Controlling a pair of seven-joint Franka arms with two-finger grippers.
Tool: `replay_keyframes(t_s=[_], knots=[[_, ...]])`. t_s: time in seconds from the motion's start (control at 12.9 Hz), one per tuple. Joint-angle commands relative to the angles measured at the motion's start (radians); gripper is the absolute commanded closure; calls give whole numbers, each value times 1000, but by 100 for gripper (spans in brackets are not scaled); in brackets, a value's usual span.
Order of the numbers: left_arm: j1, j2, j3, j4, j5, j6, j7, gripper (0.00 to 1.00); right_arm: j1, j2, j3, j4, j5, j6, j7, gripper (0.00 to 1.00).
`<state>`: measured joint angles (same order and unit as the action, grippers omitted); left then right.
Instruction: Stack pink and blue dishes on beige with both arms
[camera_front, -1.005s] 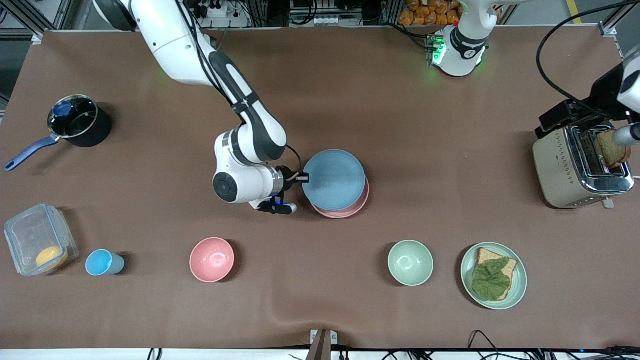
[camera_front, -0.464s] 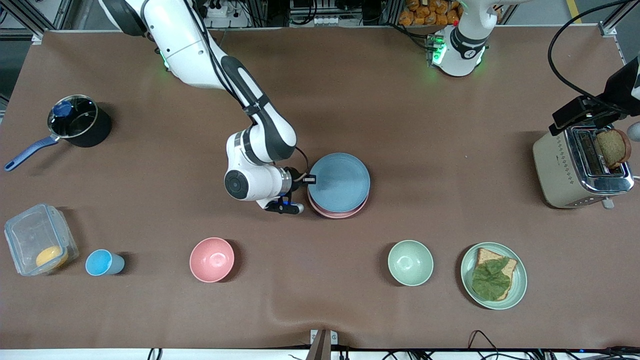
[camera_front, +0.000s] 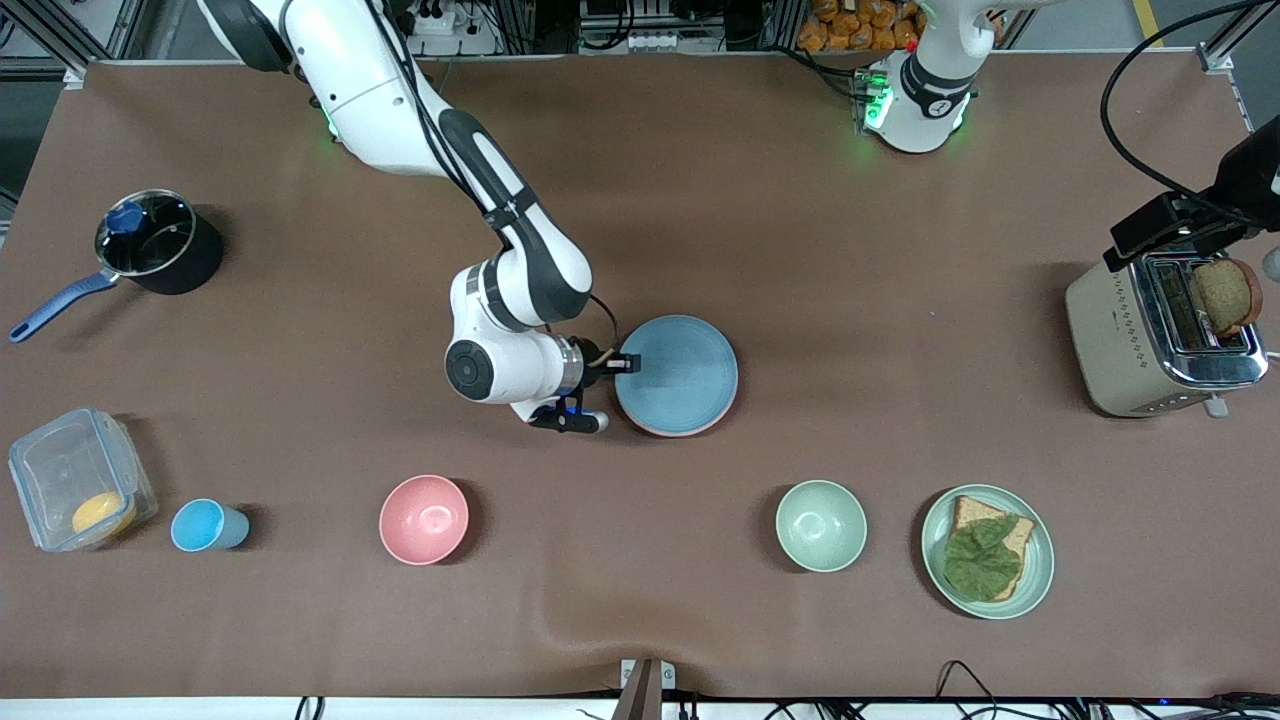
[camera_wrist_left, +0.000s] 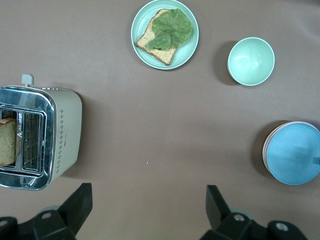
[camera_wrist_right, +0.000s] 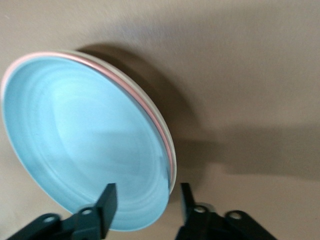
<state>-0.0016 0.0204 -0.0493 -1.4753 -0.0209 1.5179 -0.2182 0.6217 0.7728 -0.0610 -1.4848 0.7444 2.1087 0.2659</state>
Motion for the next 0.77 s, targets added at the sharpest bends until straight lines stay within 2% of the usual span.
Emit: replay_keyframes(t_s=[0.0, 0.08, 0.46, 0.7], knots=[[3, -10, -3, 7, 21, -19, 6, 0, -66, -24, -8, 29, 4, -86, -7, 0], [2, -10, -4, 6, 21, -19, 3, 0, -104, -38, -16, 31, -6, -148, -7, 0], [3, -14, -4, -5, 21, -38, -6, 0, -273, -148, -152, 31, -198, -448, -52, 0], [3, -16, -7, -7, 21, -41, -6, 0, -379, -199, -187, 31, -363, -510, -187, 0]])
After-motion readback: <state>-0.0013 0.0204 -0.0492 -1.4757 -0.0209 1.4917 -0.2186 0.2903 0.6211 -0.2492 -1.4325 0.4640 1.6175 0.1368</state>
